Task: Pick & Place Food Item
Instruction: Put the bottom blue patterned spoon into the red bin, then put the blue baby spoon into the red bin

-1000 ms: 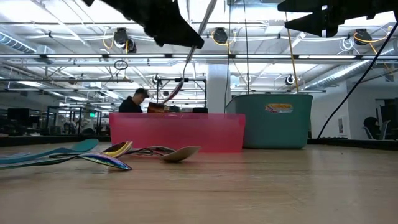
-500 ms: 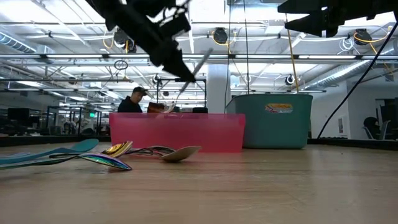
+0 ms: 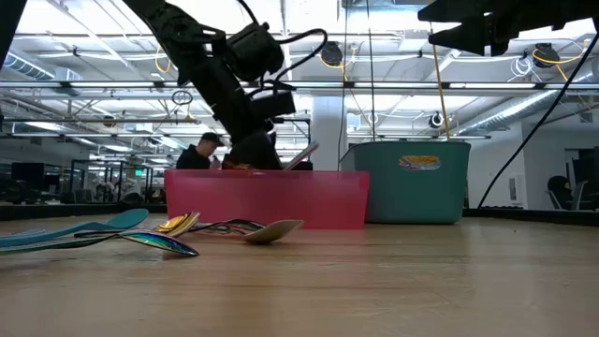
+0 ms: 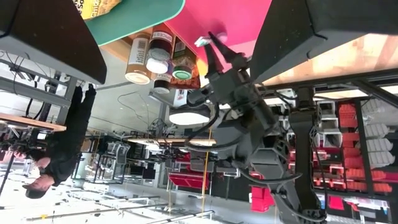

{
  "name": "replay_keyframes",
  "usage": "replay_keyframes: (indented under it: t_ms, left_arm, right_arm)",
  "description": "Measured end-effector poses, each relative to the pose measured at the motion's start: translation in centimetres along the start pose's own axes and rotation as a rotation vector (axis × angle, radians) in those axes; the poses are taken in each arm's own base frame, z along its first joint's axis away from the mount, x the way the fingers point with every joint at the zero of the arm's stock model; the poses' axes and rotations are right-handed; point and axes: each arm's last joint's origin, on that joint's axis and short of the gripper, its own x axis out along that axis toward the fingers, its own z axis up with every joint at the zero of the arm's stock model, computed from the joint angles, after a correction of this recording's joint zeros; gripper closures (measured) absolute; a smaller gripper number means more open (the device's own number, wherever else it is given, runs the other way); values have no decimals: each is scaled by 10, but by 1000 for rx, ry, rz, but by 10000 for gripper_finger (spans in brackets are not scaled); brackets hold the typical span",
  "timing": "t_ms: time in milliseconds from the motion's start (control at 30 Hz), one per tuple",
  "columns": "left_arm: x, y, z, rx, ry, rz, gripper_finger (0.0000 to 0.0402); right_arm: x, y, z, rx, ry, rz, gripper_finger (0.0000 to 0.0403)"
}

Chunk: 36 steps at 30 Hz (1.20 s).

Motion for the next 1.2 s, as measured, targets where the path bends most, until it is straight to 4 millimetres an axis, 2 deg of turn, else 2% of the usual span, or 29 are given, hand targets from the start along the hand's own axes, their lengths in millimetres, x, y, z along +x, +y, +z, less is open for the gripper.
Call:
replay_keyframes:
  t_ms: [300, 600, 733, 800, 933, 1067, 1200]
  left_arm:
    - [1, 1, -2, -8, 31, 29, 327]
    - [0, 2, -2, -63, 33, 43, 316]
    - [-4, 3, -1, -85, 47, 116, 286]
    - [-14, 4, 4, -111, 24, 153, 263]
    - [-50, -1, 21, -173, -95, 112, 208]
    - [-87, -10, 30, -209, -190, -72, 164]
    - [-109, -30, 28, -241, -165, -315, 141]
  right_arm:
    - [0, 0, 0, -9, 1, 0, 12]
    - [0, 0, 0, -9, 1, 0, 12]
    - [0, 0, 0, -9, 1, 0, 12]
    - [0, 0, 0, -9, 1, 0, 12]
    - [0, 0, 0, -9, 1, 0, 12]
    - [0, 0, 0, -7, 1, 1, 12]
    - [0, 0, 0, -6, 1, 1, 12]
